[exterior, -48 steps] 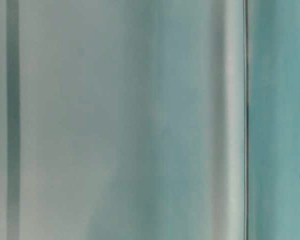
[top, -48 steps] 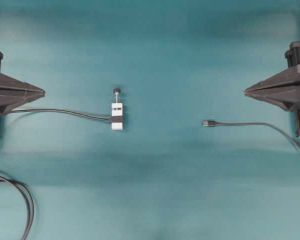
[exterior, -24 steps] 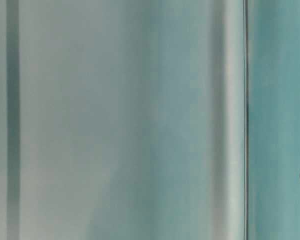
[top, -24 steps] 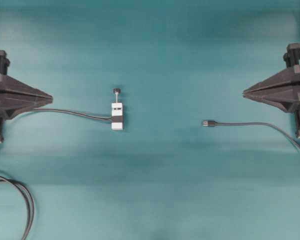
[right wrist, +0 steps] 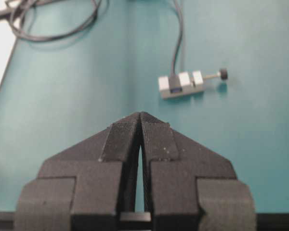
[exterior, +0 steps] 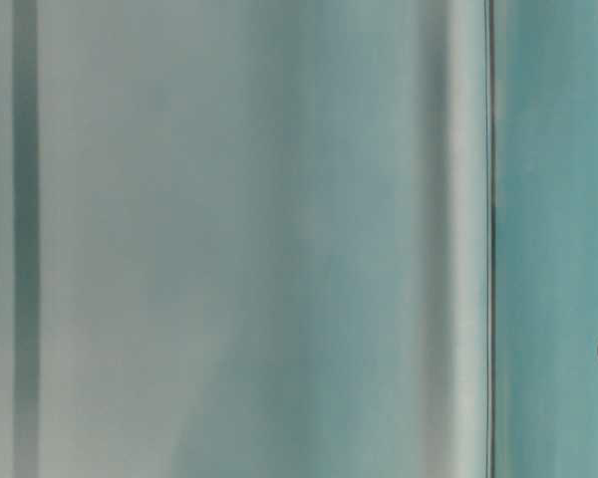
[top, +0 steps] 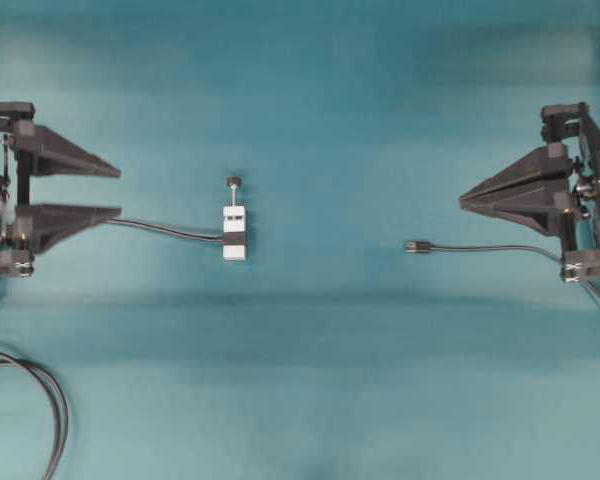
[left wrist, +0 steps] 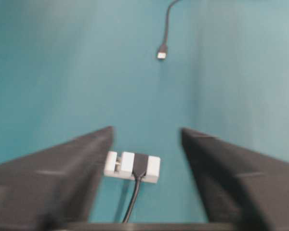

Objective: Insert the USB cable into the female connector supported by the left arm.
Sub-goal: 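Move the right gripper over the black USB-A plug on the table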

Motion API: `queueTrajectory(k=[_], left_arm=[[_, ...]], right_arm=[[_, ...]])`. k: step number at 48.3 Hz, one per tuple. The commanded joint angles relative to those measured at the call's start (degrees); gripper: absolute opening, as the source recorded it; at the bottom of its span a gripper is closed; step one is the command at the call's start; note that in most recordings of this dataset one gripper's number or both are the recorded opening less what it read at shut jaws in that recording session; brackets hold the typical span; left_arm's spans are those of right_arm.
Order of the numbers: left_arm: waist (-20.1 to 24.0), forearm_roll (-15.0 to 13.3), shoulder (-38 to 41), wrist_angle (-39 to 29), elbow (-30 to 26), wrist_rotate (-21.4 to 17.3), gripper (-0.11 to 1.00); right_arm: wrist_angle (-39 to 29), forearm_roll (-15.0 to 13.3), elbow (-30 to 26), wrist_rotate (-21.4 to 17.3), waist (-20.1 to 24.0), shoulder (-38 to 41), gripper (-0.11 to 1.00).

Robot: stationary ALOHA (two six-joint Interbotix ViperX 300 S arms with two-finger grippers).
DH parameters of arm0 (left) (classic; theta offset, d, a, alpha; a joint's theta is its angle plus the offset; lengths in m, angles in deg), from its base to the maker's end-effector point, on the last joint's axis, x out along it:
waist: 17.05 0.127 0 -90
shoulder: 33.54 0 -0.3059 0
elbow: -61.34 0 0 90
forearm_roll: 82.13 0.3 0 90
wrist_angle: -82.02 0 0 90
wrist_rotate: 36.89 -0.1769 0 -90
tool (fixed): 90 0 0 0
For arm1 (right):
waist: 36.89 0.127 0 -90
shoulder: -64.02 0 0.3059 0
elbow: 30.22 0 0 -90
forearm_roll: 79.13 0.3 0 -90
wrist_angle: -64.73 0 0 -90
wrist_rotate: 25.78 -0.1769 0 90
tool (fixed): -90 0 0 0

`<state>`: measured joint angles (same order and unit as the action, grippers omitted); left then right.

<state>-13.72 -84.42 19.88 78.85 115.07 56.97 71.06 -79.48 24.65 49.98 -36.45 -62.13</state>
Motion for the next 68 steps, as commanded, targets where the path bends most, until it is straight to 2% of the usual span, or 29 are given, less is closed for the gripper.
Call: queueTrajectory(k=[1,7,14,17,21,27,30,39,45,54,68], left_arm=[[0.09,0.0,0.44,0.26,-1.41,-0.09,0.84],[-0.79,0.44,1.23,1.49,-1.41,-0.62,0.82],[-3.96,0.44,3.34,4.39,-0.53,-1.76,0.83],[-4.75,0.44,4.66,4.48,0.09,-1.85,0.84],[-5.27,0.44,6.59,5.27,0.97,-2.37,0.85],[-5.19,1.23,9.49,8.53,3.69,-4.75,0.86],[-4.48,1.23,10.2,9.93,5.45,-6.5,0.86],[-1.67,1.23,10.37,11.51,8.88,-11.16,0.85],[-0.7,1.23,10.63,14.15,10.28,-13.18,0.85],[-0.62,0.7,12.04,19.42,12.74,-13.01,0.85],[-0.53,0.62,14.77,21.36,11.78,-13.1,0.85]], right_arm=[[-0.35,-0.09,-1.58,-0.09,0.0,0.88,0.0],[-1.93,-0.09,-1.58,-0.35,0.0,2.46,0.0],[-2.29,-0.09,-1.49,-1.93,-0.09,4.92,0.01],[-2.29,-0.09,-1.41,-2.64,-0.09,5.71,0.05],[-2.29,0.0,-1.41,-2.81,-0.09,6.77,0.2],[-2.29,-0.09,-0.79,-2.46,-0.09,8.61,0.56],[-2.2,-0.26,-0.26,-2.46,-0.09,9.67,0.67],[-1.32,-0.18,0.44,-2.55,-0.09,13.27,0.6],[-1.14,-0.26,0.97,-2.55,-0.53,15.64,0.59],[-0.7,-0.26,1.67,-2.81,-0.7,18.19,0.59],[1.67,-0.18,1.76,-2.9,-0.7,22.76,0.59]])
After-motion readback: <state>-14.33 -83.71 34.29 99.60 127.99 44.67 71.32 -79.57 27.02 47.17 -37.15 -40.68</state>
